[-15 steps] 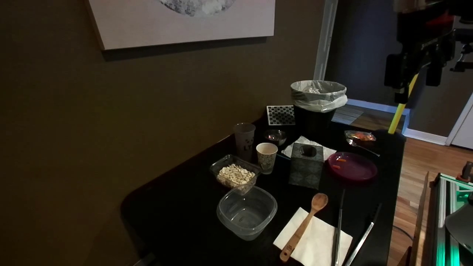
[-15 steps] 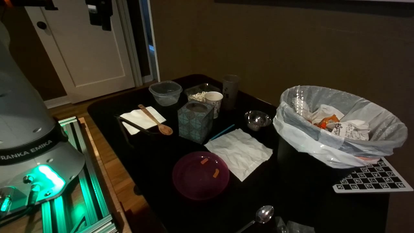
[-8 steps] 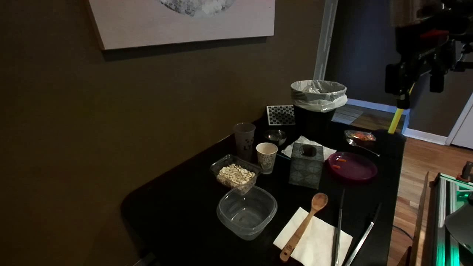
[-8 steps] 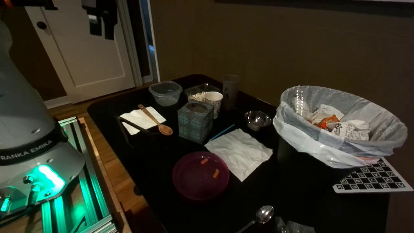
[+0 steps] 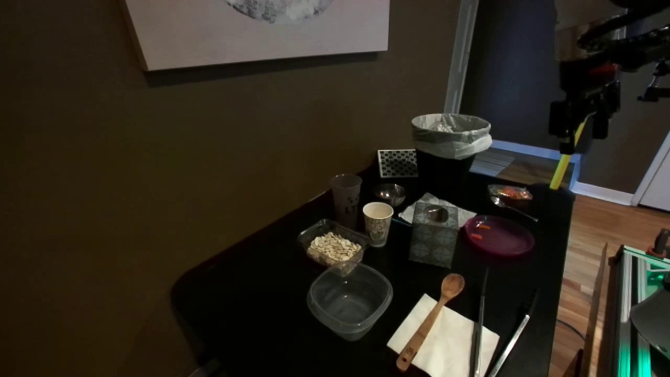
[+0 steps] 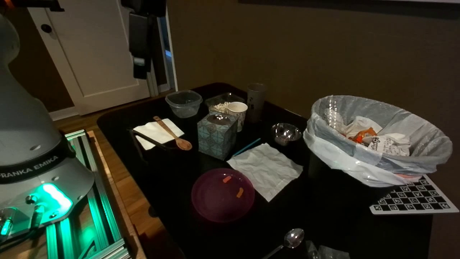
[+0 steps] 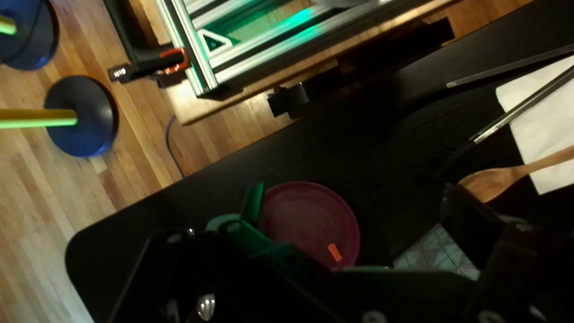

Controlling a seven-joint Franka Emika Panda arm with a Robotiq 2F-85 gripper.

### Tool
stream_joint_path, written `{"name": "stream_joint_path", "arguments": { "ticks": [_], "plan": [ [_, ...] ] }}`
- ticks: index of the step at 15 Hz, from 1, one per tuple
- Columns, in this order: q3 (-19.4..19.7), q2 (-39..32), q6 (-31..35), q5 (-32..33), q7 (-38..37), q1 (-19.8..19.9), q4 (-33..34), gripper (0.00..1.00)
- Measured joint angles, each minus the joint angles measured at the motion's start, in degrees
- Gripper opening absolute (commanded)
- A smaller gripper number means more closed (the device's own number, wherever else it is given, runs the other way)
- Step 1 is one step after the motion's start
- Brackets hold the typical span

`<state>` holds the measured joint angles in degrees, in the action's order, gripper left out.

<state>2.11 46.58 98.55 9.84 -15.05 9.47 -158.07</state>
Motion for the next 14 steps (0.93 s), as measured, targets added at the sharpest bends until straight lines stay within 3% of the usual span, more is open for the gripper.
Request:
{"name": "stream_joint_path", "arguments": {
  "ticks": [3,6,14],
  "plan": [
    [6.09,-2.09,6.03,1.17,10.01,0.86,0.05,1.0],
    [9.73,-4.84,9.71,1.27,16.87,1.06,0.06,1.0],
    [9.78,-6.08,10.3,1.27,18.6,0.99,0.37,1.0]
  ]
}}
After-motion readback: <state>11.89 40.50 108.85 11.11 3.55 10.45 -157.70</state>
